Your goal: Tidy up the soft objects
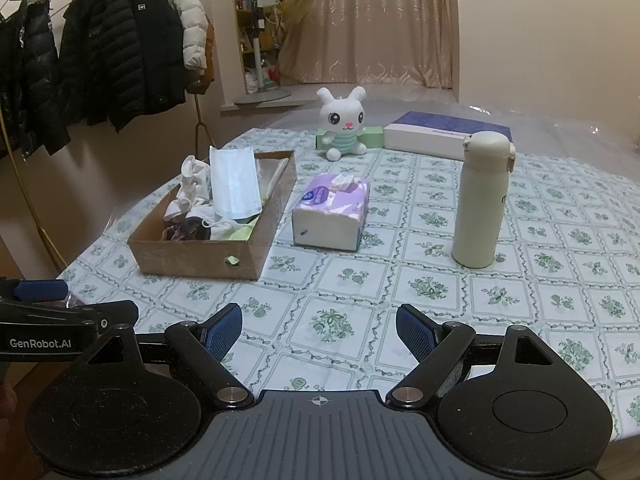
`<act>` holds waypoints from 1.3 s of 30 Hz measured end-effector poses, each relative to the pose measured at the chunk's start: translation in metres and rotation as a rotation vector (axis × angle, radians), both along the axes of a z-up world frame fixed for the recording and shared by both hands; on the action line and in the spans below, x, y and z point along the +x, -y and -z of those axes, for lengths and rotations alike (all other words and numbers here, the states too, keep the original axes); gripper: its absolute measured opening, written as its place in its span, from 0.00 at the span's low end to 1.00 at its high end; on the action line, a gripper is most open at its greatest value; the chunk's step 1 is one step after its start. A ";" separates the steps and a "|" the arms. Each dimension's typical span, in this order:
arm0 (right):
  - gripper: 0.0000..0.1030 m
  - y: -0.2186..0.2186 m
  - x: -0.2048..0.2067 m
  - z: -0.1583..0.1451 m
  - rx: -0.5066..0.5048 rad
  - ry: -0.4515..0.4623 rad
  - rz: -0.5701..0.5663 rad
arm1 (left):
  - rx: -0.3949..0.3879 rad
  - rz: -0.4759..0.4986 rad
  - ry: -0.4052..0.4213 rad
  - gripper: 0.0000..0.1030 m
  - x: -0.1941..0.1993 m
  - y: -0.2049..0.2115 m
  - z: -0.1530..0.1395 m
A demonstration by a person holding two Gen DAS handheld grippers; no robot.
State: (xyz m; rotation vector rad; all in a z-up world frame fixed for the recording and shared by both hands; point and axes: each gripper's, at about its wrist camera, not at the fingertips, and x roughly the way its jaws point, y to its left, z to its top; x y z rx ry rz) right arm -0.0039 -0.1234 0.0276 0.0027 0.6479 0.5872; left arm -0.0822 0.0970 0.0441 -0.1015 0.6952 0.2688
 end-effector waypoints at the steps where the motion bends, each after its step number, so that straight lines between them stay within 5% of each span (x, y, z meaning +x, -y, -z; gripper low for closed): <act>1: 0.81 0.000 0.000 0.000 -0.001 0.000 0.000 | 0.000 0.001 0.001 0.97 0.000 0.000 0.000; 39: 0.81 -0.001 0.000 0.001 0.005 -0.006 0.005 | -0.002 0.001 0.002 0.97 0.000 0.001 0.000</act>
